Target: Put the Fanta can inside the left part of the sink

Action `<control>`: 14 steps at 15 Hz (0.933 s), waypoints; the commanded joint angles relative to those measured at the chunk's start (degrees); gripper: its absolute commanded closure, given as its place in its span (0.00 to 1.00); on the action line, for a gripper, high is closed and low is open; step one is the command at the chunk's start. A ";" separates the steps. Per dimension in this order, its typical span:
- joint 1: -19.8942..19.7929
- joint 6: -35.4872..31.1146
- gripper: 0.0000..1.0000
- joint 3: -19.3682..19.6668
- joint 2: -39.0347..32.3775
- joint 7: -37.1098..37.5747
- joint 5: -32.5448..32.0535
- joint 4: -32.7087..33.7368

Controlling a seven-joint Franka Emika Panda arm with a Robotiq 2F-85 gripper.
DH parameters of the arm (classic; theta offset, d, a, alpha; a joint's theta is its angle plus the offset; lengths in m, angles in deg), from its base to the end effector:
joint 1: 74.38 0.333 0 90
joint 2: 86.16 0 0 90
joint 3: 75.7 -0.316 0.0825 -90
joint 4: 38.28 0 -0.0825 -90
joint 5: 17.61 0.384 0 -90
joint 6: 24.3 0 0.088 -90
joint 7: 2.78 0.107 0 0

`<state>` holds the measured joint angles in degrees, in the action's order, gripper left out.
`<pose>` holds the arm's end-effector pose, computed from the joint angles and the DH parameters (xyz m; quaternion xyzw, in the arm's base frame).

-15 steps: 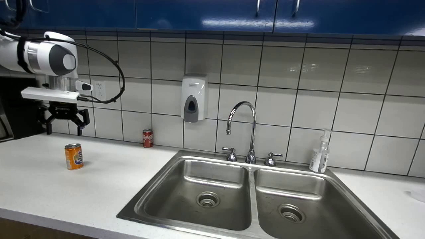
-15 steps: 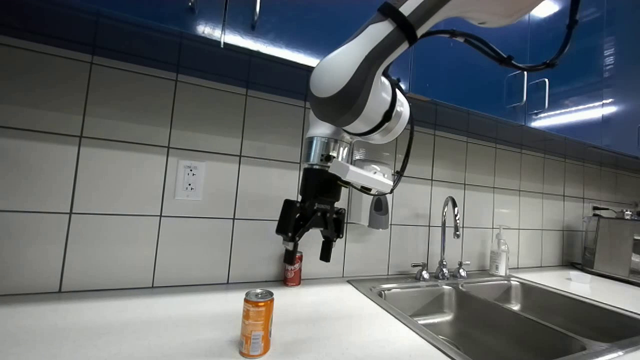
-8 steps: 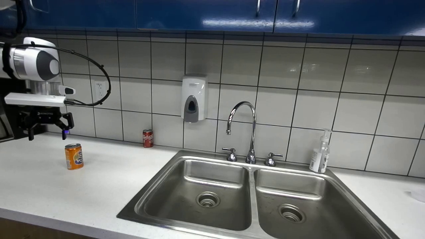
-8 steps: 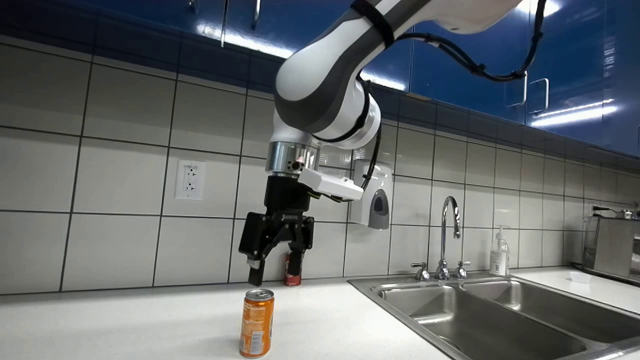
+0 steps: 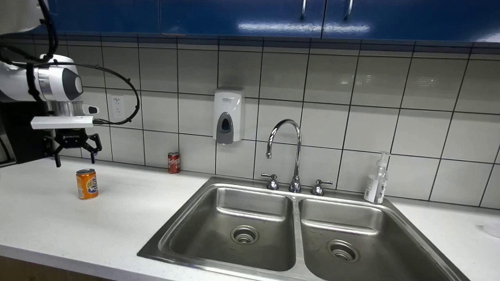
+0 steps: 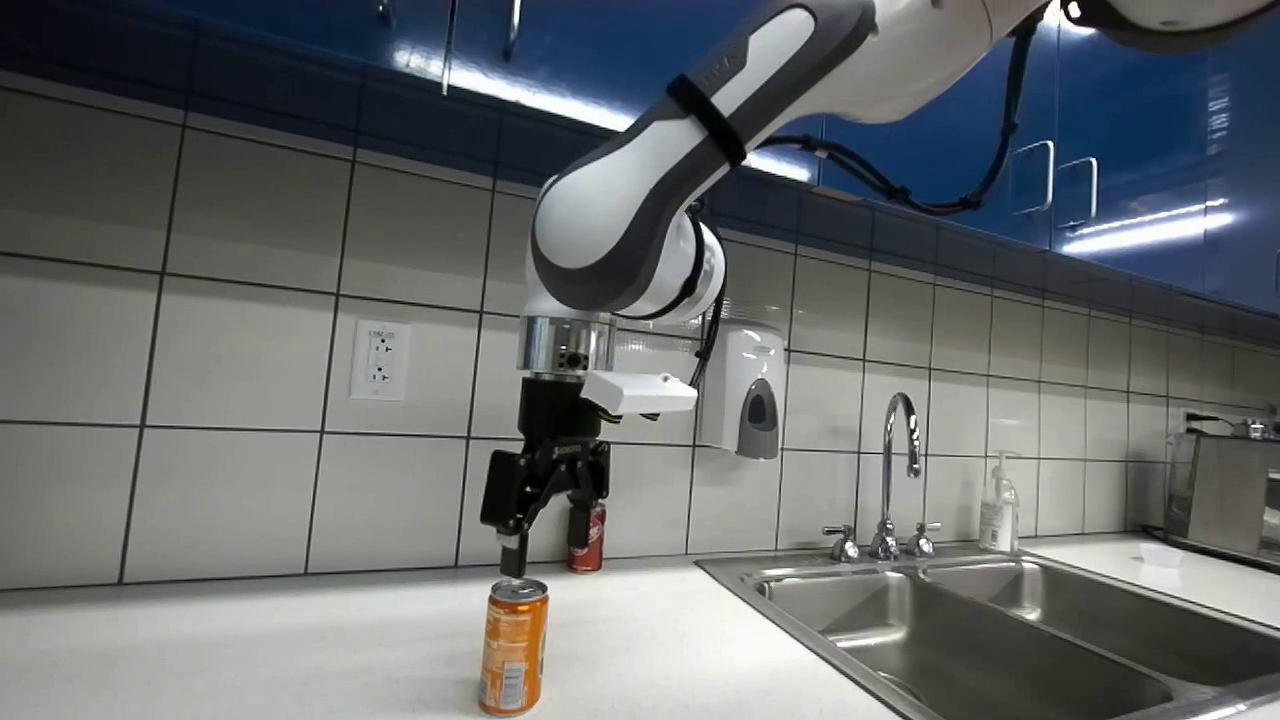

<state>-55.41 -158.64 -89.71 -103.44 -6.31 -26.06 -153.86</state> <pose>0.5082 0.3215 0.3099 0.9344 0.3552 0.0227 0.0124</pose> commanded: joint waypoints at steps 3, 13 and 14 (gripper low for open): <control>0.85 3.25 0.00 0.84 -6.07 1.03 -3.07 6.31; 1.62 6.53 0.00 1.67 -14.01 -0.02 -3.67 13.55; 1.72 6.90 0.00 1.78 -14.83 -0.08 -3.60 14.37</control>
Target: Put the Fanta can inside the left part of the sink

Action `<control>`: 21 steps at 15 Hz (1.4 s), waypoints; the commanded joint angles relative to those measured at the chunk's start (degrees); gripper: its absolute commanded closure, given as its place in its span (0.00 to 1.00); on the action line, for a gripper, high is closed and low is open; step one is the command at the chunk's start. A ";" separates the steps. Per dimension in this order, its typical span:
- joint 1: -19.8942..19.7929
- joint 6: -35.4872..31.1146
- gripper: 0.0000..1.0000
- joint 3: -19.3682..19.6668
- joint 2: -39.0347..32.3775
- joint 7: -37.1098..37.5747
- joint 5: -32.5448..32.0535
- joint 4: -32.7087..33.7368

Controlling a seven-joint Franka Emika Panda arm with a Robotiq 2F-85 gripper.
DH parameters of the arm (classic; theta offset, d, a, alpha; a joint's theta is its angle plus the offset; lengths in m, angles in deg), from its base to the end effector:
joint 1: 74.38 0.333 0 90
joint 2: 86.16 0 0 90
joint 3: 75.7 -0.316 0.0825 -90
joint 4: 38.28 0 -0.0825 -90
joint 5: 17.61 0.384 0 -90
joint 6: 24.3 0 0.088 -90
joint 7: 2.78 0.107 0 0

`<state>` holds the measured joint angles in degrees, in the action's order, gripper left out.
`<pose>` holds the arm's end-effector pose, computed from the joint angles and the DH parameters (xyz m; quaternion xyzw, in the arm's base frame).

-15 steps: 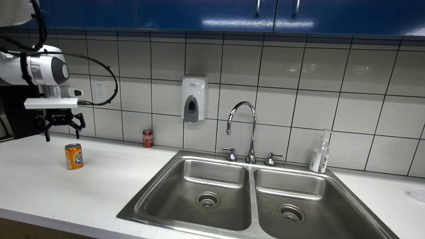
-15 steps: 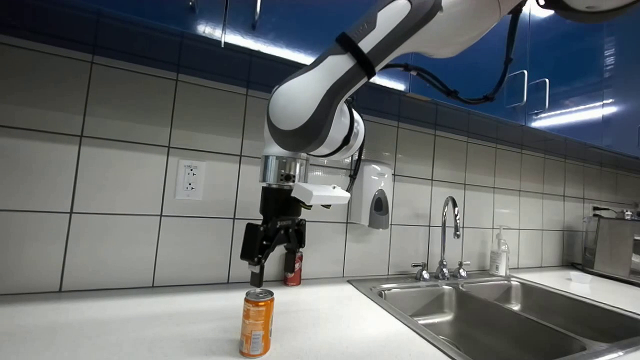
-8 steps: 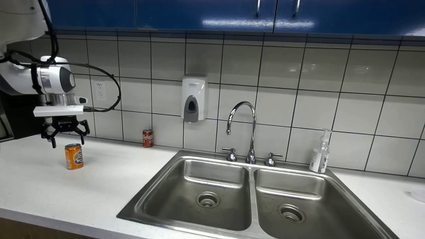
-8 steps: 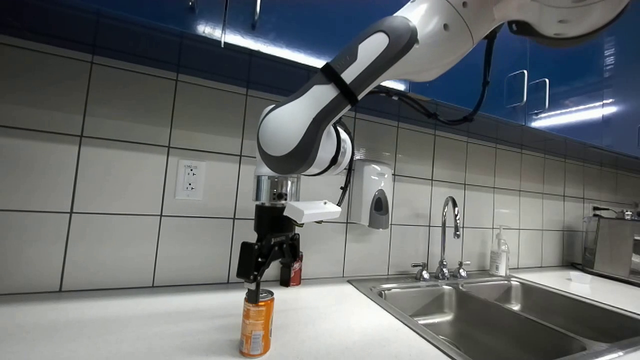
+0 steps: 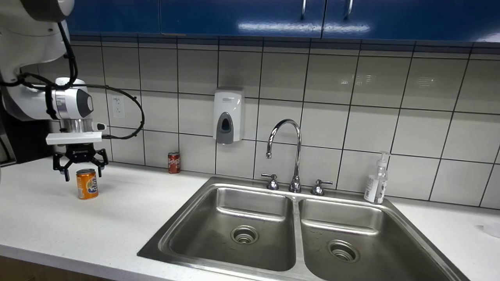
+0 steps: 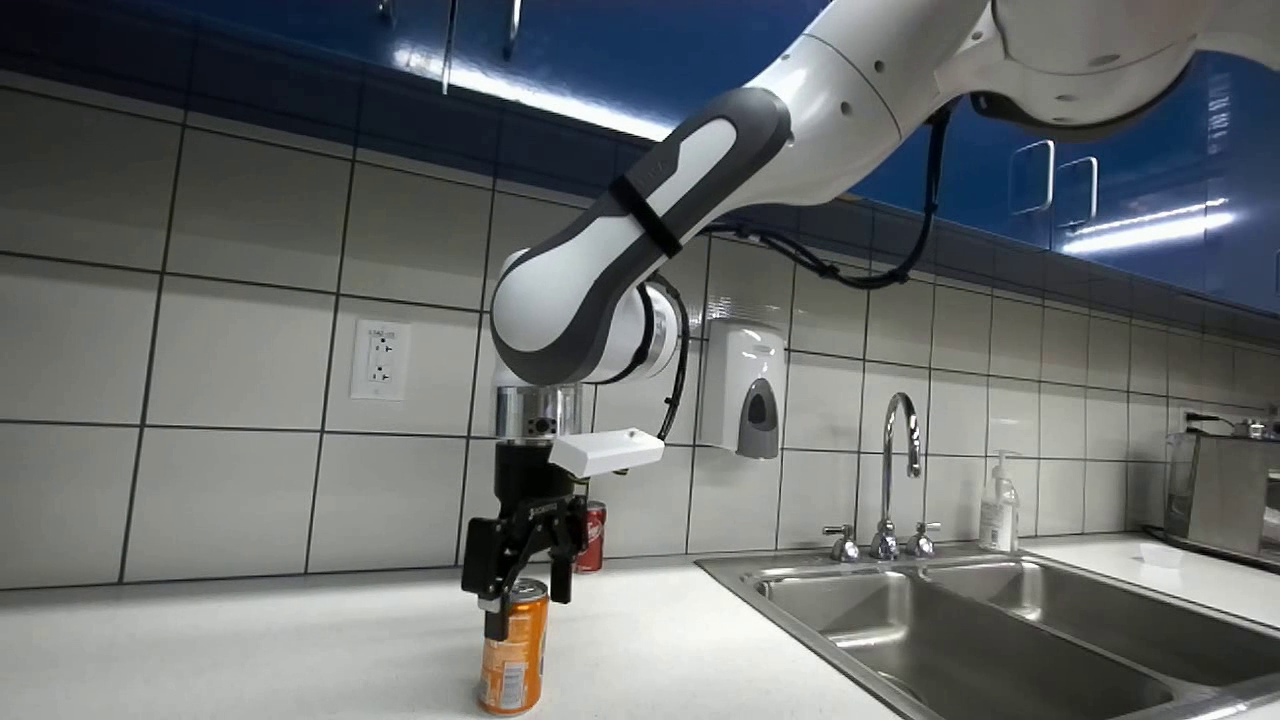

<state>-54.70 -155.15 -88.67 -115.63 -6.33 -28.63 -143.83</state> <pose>0.5445 0.3331 0.2484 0.9325 0.3599 -0.0226 0.0215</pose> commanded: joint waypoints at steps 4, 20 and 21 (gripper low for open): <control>1.21 5.01 0.00 0.89 -5.29 -0.38 -0.75 7.38; 1.50 7.58 0.60 1.13 -7.27 -0.33 -0.61 10.62; 1.48 7.49 0.60 1.16 -6.97 -0.27 -0.67 10.26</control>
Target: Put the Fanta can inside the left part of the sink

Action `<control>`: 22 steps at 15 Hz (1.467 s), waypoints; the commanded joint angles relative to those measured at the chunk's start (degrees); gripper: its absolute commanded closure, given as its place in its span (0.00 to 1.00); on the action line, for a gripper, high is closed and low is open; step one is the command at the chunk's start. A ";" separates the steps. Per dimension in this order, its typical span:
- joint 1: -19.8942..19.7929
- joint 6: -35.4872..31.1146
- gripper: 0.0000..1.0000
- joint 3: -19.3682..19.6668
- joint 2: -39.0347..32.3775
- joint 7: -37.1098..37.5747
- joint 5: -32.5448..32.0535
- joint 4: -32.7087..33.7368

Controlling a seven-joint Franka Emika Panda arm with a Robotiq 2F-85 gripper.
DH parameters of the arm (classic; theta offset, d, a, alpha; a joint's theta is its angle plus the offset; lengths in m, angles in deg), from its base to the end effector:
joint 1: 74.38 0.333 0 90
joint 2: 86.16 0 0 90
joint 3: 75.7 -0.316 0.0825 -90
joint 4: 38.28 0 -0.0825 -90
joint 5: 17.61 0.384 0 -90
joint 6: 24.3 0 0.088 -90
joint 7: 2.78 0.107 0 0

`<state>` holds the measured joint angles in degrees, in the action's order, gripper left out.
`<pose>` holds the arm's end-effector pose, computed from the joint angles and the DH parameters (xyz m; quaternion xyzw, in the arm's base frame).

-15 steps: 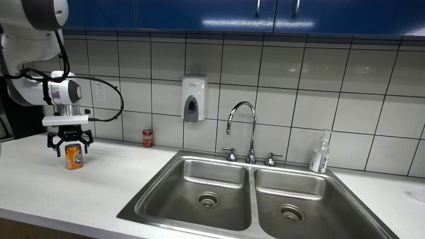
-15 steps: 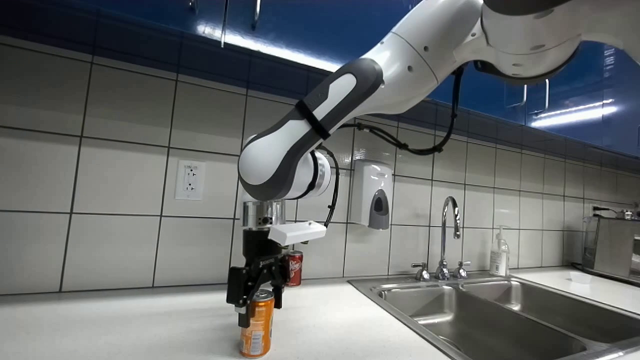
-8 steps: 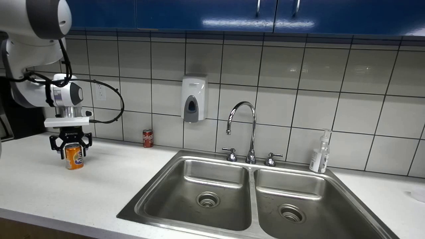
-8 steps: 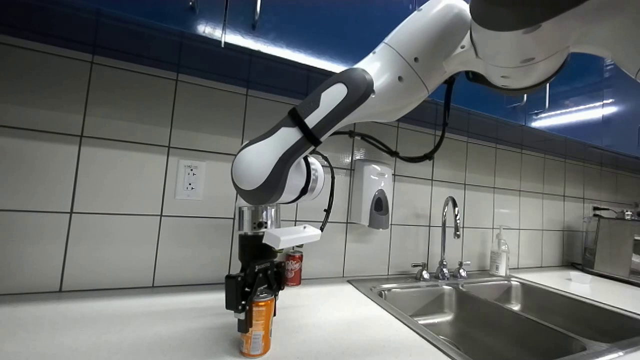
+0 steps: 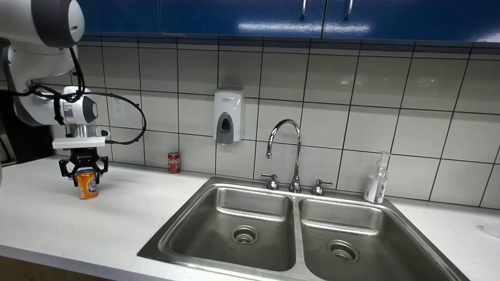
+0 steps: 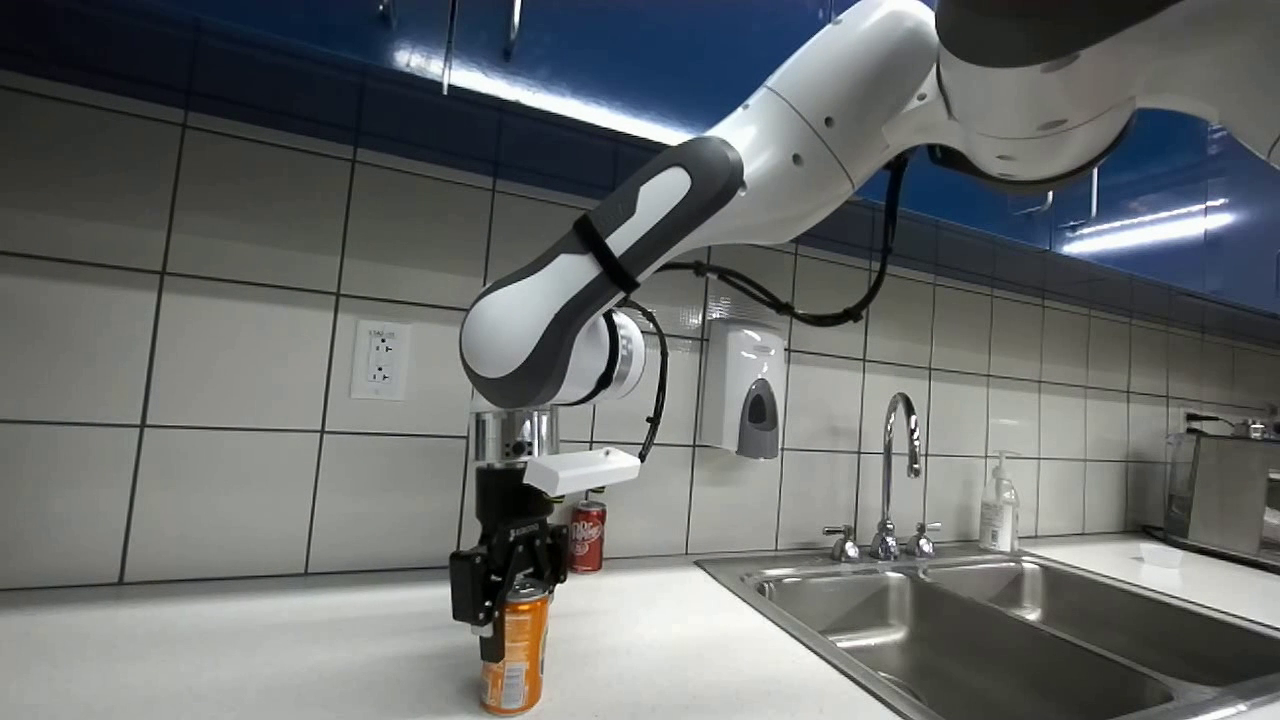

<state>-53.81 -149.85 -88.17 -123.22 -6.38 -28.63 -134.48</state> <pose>0.5705 0.3459 0.2227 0.9333 0.3543 -0.0533 0.0227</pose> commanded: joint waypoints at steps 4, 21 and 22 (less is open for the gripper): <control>0.10 1.67 0.60 0.45 2.37 -0.38 -0.23 -0.65; -1.32 -1.54 0.60 1.47 15.62 0.84 -1.08 -13.78; -1.57 -1.76 0.60 1.58 16.61 0.91 -1.04 -14.65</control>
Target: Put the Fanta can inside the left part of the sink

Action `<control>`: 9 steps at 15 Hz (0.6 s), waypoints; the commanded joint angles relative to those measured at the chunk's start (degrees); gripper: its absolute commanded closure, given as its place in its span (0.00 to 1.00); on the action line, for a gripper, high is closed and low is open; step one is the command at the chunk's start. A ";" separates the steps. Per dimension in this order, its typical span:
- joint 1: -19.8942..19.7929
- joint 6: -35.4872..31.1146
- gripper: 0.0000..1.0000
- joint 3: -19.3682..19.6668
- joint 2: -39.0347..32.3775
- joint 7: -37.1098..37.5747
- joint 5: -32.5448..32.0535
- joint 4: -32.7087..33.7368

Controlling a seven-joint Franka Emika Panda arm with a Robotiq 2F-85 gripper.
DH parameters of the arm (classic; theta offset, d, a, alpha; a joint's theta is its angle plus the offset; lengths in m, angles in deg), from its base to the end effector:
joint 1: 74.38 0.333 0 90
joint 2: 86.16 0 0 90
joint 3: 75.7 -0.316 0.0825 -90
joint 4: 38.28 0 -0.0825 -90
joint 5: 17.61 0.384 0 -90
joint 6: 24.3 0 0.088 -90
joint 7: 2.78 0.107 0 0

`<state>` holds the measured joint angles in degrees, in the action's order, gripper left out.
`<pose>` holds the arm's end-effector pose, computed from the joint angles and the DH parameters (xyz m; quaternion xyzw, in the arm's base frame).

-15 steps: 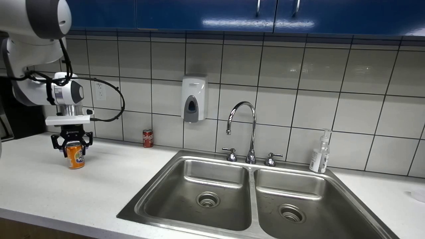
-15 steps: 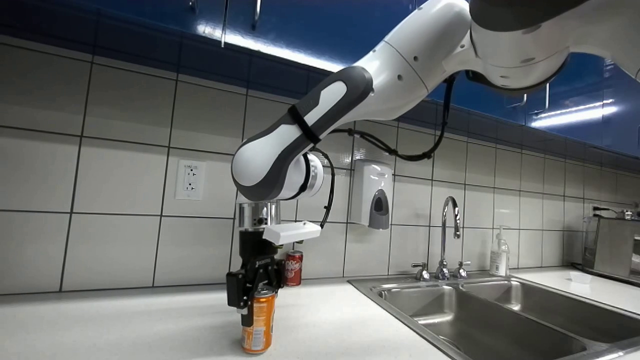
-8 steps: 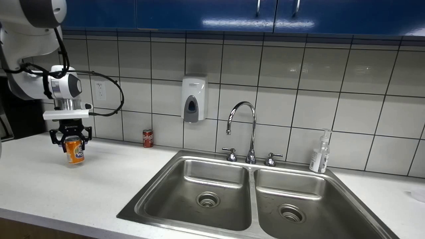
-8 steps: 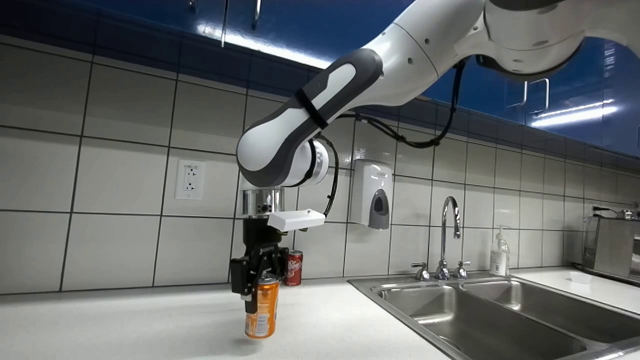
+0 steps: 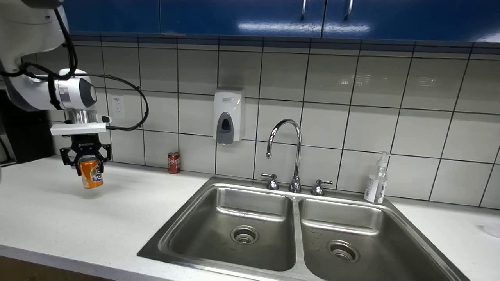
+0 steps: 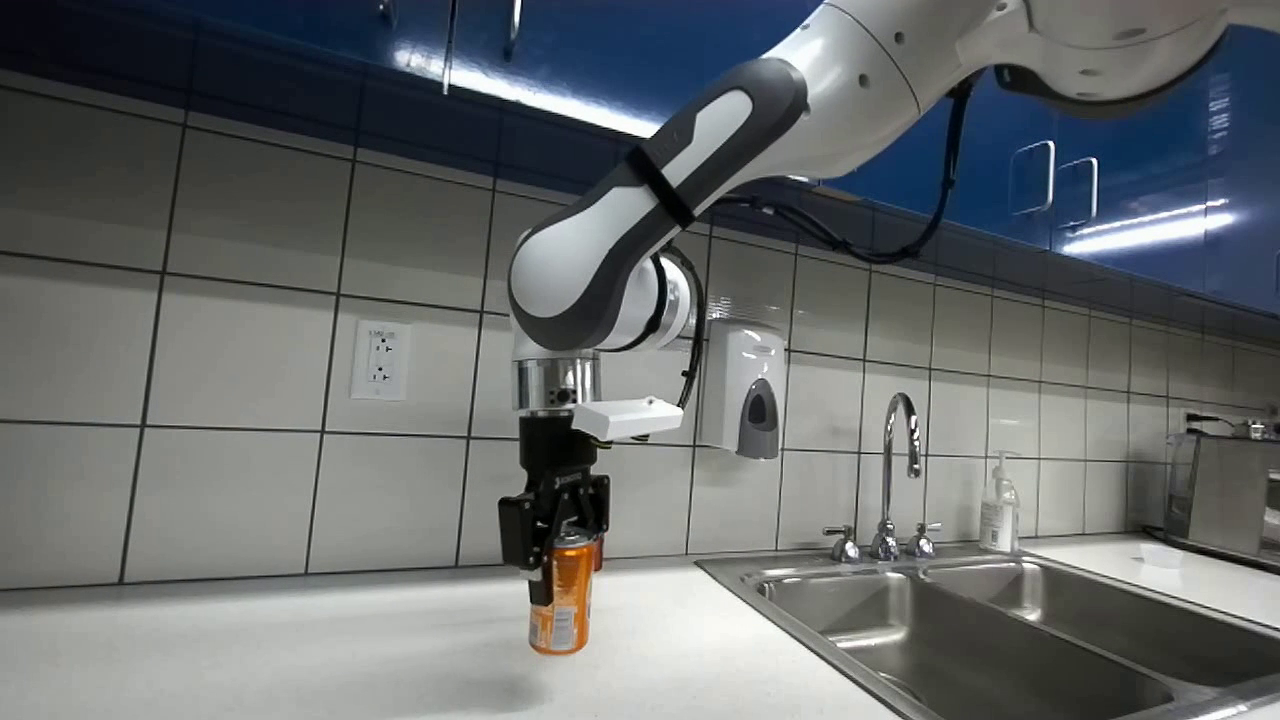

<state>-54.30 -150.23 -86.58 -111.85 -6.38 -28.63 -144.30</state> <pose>0.5476 0.3125 0.2773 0.9364 0.3464 -0.0352 0.0434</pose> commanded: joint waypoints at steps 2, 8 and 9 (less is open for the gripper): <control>-1.60 -1.83 0.60 0.17 7.05 0.97 -0.78 -6.47; -3.35 -3.60 0.60 0.42 12.04 1.81 -0.41 -11.38; -3.66 -3.96 0.60 0.52 12.76 2.03 -0.38 -12.18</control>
<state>-56.65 -152.37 -85.97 -103.82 -6.05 -28.63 -151.99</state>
